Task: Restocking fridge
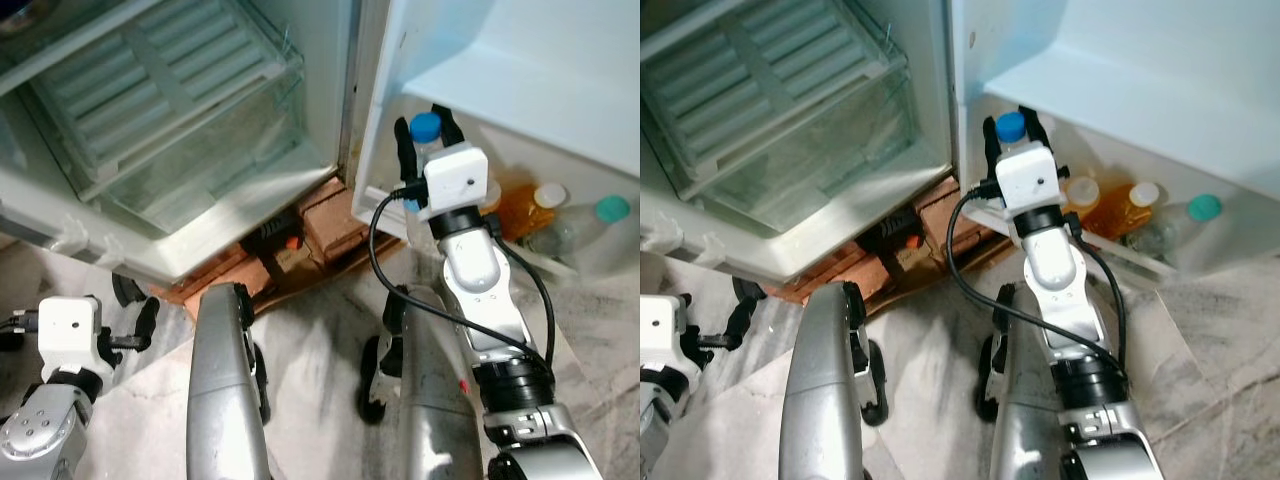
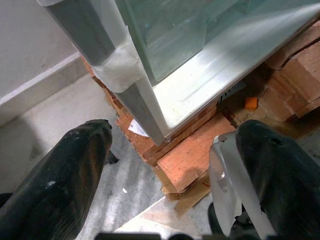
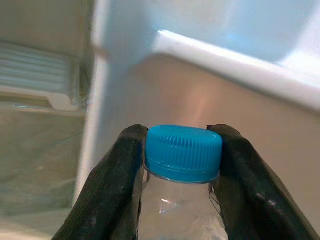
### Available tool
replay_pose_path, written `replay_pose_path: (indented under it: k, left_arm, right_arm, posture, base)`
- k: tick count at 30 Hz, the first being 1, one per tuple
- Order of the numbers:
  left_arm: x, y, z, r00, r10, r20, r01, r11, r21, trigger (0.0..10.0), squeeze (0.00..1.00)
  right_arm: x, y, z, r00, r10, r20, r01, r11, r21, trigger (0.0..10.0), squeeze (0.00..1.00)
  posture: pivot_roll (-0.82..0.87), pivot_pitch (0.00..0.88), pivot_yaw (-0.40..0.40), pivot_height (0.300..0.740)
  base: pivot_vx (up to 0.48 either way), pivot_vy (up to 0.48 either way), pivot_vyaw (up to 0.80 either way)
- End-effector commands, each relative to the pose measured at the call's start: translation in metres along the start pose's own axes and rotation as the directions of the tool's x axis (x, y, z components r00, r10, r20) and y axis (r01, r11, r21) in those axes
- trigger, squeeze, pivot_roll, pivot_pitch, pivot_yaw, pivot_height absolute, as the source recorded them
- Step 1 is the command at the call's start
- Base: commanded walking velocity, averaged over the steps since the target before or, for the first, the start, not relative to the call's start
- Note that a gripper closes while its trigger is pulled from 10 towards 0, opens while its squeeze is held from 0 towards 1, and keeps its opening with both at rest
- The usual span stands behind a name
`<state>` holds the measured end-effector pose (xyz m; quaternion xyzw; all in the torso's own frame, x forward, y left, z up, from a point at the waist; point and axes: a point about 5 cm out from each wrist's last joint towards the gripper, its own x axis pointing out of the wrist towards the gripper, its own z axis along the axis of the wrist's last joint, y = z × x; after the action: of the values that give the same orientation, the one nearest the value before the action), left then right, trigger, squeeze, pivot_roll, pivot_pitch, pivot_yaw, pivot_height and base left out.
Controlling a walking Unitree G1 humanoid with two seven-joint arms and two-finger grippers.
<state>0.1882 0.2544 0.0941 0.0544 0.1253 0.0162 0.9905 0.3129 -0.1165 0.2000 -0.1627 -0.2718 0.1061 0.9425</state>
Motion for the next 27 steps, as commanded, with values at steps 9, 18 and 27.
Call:
replay_pose_path:
  k: [9, 18, 27]
  left_arm:
    - [0.001, 0.001, -0.011, 0.999, 0.004, -0.040, -0.003, 1.000, 0.014, 10.0, 0.00]
    - [0.006, 0.002, -0.011, 1.000, 0.001, -0.028, 0.000, 1.000, 0.022, 10.0, 0.00]
    - [0.009, 0.002, -0.011, 1.000, -0.011, -0.027, 0.012, 1.000, 0.027, 10.0, 0.00]
  right_arm:
    - [-0.016, 0.031, 0.012, 0.990, 0.133, 0.041, -0.136, 0.988, 0.072, 10.0, 0.00]
    - [-0.025, 0.024, 0.042, 0.995, 0.021, 0.095, -0.025, 0.999, 0.036, 10.0, 0.00]
    - [-0.014, -0.002, 0.037, 0.989, -0.103, 0.103, 0.116, 0.986, -0.122, 10.0, 0.00]
  posture:
    - [0.22, 0.342, 0.059, 0.540]
    - [0.21, 0.338, 0.071, 0.540]
    - [0.21, 0.337, 0.088, 0.540]
  base:
    - [0.000, 0.000, 0.00]
    - [0.000, 0.000, 0.00]
    - [0.000, 0.000, 0.00]
